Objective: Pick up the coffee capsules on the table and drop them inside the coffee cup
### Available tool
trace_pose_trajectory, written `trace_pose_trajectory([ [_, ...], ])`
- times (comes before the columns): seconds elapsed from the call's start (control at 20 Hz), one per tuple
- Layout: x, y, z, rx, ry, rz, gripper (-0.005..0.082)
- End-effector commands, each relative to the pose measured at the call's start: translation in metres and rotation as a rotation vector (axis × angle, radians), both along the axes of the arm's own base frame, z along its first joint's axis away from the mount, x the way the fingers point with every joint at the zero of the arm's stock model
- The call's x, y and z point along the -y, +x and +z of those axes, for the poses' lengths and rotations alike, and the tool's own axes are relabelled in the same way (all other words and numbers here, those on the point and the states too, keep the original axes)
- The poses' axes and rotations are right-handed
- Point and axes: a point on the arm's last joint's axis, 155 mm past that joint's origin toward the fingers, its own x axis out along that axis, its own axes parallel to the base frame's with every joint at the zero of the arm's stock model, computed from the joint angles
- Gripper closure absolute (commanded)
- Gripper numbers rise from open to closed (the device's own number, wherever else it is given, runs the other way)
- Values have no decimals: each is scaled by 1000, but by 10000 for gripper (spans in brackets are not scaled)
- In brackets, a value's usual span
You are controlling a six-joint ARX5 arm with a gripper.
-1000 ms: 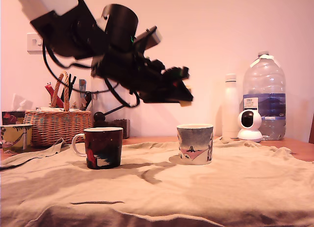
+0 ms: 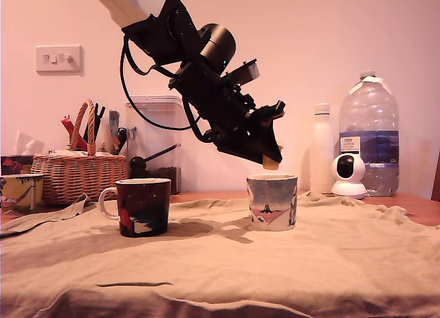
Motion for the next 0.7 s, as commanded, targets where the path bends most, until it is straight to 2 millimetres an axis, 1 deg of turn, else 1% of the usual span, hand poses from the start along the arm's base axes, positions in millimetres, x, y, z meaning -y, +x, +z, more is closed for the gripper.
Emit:
trace_pose_trajectory([
  [0.0,1,-1,-20,-25,25,-8,556],
  [0.6,1,-1,-21,-25,27,-6,552],
  [0.65,1,-1,-21,-25,27,-6,535],
])
